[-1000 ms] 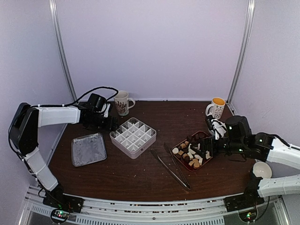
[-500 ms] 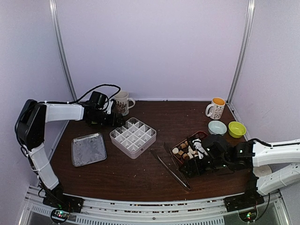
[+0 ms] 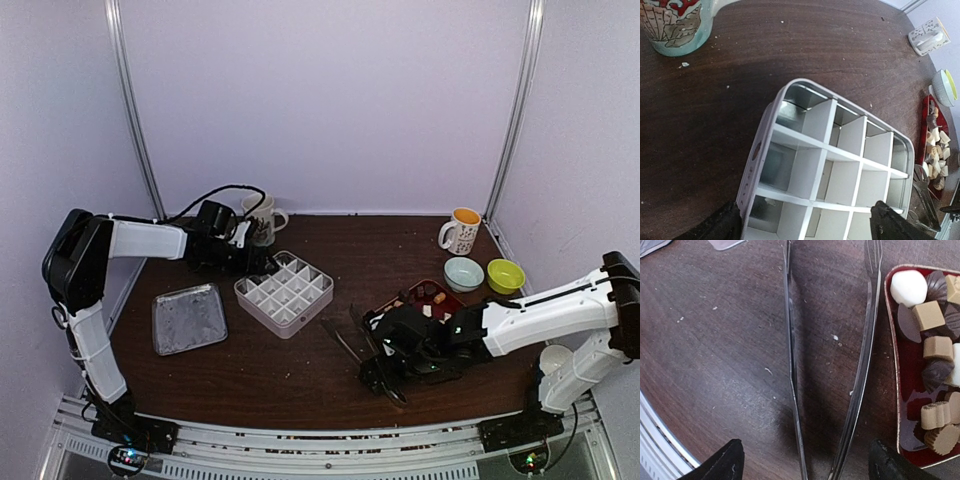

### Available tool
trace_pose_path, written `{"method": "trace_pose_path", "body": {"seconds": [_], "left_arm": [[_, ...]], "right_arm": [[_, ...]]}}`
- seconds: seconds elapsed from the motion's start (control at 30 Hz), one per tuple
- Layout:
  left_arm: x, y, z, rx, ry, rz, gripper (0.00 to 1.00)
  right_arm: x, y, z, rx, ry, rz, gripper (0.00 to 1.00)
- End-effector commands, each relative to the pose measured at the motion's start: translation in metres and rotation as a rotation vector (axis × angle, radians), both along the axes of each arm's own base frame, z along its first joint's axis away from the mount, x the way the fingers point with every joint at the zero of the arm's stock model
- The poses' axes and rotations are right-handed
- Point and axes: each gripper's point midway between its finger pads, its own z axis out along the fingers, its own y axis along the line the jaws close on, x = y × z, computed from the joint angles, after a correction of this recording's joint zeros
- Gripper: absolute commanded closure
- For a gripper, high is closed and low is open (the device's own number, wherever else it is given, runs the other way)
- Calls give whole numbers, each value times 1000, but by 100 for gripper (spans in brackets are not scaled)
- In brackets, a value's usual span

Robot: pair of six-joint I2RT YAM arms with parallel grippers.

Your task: Pack the chocolate

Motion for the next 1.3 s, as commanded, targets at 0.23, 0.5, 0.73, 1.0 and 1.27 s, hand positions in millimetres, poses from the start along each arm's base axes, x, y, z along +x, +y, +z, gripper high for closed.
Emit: {"method": "trace_pose_path", "body": {"seconds": [0.23,0.5,0.73,1.0,1.27], "left_arm": [[-18,-11,-12,-81,42,-54,9],[-34,-12,-13,-74,55,-66,11],[-53,-18,-6,-80,55,-73,11],[-78,-39,-6,-85,70,-102,11],[-109,-78,-8,-105,86,-142,11]], "right_arm": [[-8,7,-30,-85,99,-22,30],[-3,0,-24,-124,61,-39,62],[5,-10,24,-2,-66,-64,71],[18,-36,70,73,-207,-145,69],[27,-61,89,4,-282,-212,68]]}}
